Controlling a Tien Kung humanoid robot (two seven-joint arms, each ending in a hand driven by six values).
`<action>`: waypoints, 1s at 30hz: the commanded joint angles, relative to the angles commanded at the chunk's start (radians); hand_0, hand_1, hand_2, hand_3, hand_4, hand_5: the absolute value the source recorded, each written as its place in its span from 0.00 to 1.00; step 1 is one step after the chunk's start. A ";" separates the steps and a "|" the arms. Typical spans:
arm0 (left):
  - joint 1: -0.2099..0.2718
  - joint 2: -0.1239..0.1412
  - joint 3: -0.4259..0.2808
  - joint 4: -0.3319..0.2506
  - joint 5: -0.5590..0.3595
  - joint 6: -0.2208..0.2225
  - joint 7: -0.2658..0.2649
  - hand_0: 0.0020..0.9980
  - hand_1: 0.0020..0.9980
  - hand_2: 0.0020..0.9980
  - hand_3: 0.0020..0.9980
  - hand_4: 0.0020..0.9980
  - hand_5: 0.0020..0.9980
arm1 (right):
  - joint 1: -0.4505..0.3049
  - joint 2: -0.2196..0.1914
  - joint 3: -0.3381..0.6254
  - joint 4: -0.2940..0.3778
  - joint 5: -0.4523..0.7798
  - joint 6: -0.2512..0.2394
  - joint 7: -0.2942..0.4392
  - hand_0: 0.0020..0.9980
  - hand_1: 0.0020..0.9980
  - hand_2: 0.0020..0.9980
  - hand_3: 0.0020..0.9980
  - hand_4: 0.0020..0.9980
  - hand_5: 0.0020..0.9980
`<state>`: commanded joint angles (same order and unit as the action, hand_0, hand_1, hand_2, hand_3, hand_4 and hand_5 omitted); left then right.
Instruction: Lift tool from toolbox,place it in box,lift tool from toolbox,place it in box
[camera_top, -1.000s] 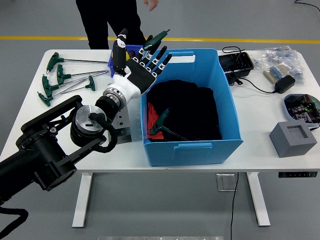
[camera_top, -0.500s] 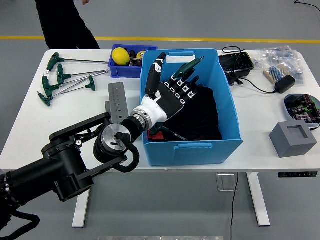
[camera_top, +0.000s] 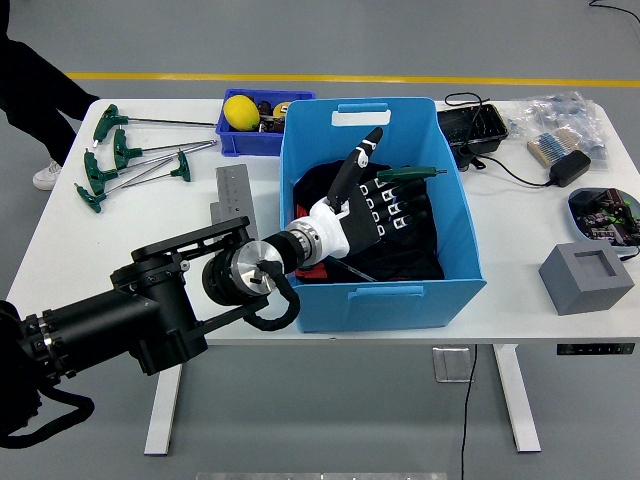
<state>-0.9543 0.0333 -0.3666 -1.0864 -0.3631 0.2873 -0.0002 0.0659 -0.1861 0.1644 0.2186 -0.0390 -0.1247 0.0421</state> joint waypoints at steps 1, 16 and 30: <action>-0.017 -0.005 0.005 0.016 0.014 0.009 0.017 0.65 0.70 0.80 0.91 0.94 0.82 | 0.001 -0.001 0.000 0.000 0.000 0.000 0.000 0.68 0.65 0.72 0.57 0.77 0.70; -0.253 -0.018 0.043 0.169 0.503 0.000 0.426 0.55 0.70 0.84 0.96 0.96 1.00 | 0.005 -0.007 -0.010 0.000 0.008 -0.002 0.004 0.68 0.65 0.72 0.57 0.77 0.70; -0.282 -0.021 -0.032 0.174 0.994 -0.151 0.628 0.33 0.58 0.71 0.90 0.96 1.00 | -0.007 -0.006 -0.021 0.001 0.011 -0.002 0.003 0.68 0.65 0.72 0.56 0.77 0.70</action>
<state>-1.2367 0.0125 -0.3987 -0.9122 0.6305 0.1362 0.6283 0.0594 -0.1918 0.1437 0.2196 -0.0280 -0.1265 0.0447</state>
